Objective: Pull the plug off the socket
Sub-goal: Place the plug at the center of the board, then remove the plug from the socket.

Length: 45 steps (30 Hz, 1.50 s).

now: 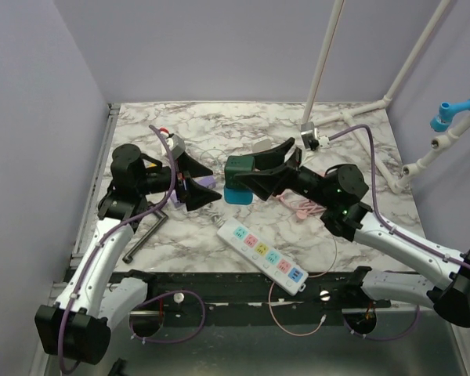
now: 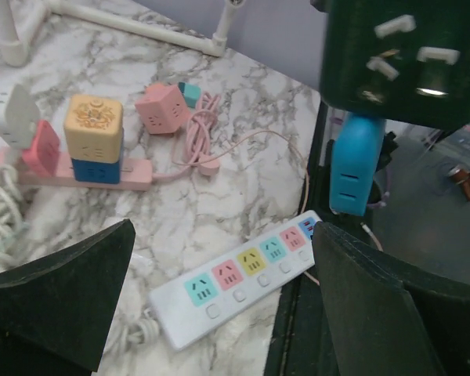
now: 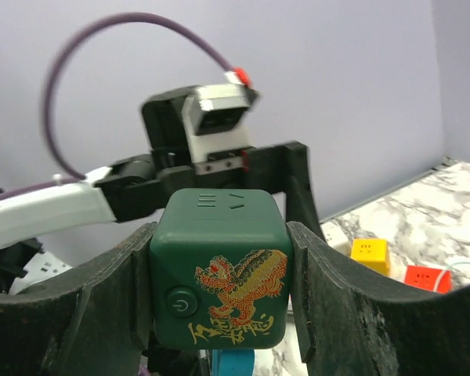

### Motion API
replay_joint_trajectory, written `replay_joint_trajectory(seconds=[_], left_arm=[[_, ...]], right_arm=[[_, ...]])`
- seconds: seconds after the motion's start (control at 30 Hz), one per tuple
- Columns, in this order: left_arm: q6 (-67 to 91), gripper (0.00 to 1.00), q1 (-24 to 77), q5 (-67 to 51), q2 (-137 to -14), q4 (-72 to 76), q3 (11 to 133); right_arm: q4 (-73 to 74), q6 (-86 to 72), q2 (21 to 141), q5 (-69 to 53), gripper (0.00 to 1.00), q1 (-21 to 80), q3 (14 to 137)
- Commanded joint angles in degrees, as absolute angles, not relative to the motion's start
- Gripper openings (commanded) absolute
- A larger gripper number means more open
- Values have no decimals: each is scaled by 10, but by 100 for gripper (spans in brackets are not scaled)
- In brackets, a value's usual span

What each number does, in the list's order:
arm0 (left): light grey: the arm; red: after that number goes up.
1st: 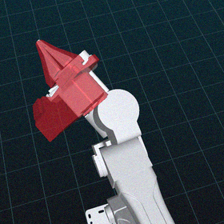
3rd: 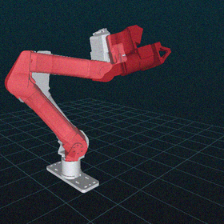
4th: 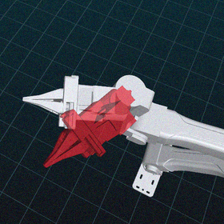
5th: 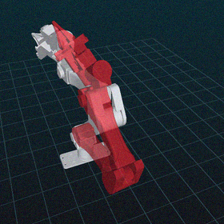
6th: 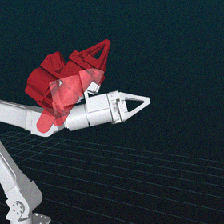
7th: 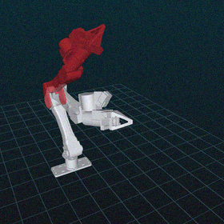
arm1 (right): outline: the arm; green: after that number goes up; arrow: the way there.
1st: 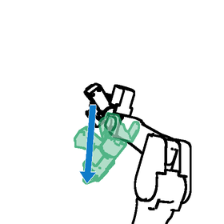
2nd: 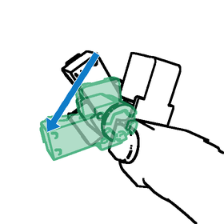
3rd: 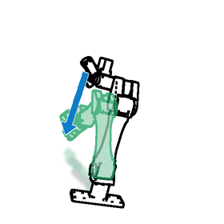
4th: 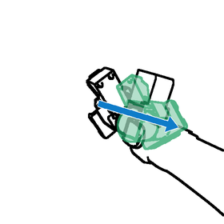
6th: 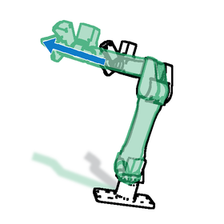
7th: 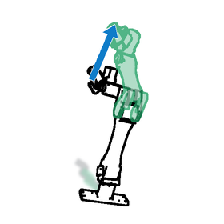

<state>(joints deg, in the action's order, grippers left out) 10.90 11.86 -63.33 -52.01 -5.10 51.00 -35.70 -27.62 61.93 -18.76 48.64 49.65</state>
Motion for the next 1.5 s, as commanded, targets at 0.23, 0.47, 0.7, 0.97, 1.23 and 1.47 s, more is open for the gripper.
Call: replay_joint_trajectory(seconds=[0.23, 0.47, 0.7, 0.97, 1.23, 1.47], left_arm=[[353, 98, 173, -749, -547, 212, 505], [282, 99, 188, -801, -536, 195, 478], [264, 98, 191, -770, -534, 191, 486], [317, 98, 204, -647, -552, 236, 510], [335, 87, 222, -632, -551, 248, 509], [329, 41, 223, -581, -543, 226, 494]], right_arm=[[-495, -291, 631, -250, 1, 485, 526], [-477, -276, 637, -265, 1, 485, 548], [-476, -276, 633, -266, 1, 486, 548], [-531, -308, 665, -269, 1, 485, 541], [-558, -325, 683, -264, 1, 485, 541], [-596, -354, 699, -258, 1, 486, 532]])
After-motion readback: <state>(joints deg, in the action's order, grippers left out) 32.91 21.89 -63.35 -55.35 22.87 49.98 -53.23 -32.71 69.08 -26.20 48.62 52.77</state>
